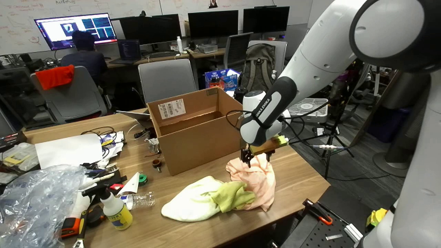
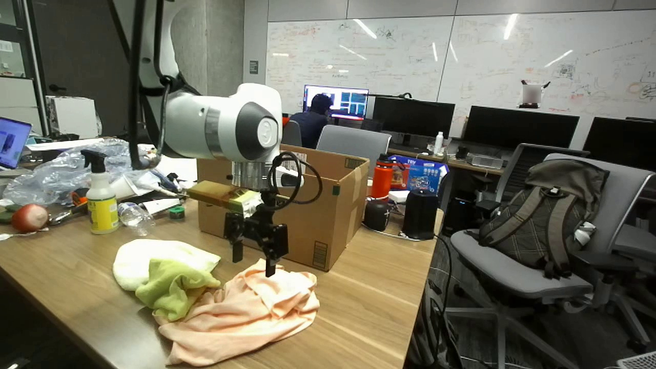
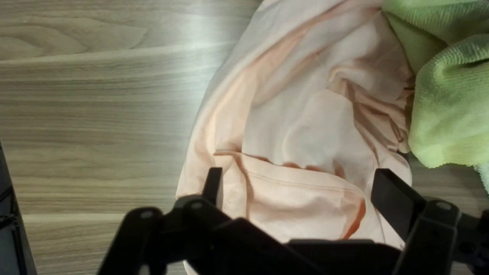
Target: Put the shirts and towels in the box respectively one at a time
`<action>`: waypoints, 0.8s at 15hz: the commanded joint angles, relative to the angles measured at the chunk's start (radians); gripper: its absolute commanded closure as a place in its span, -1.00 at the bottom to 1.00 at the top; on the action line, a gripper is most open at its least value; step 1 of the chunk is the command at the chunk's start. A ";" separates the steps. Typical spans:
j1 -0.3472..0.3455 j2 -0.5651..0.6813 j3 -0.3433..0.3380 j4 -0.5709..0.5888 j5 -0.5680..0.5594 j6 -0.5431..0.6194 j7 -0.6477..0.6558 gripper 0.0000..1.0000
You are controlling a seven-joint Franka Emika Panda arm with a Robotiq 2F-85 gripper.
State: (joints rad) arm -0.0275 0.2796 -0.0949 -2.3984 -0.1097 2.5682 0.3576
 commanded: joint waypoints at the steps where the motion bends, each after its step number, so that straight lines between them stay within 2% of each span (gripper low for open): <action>1: -0.018 0.052 0.005 0.024 0.080 0.050 -0.067 -1.00; 7: -0.031 0.121 0.011 0.022 0.168 0.096 -0.118 -1.00; 12: -0.030 0.185 0.014 0.025 0.188 0.123 -0.133 -1.00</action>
State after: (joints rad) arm -0.0444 0.4249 -0.0942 -2.3889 0.0430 2.6615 0.2633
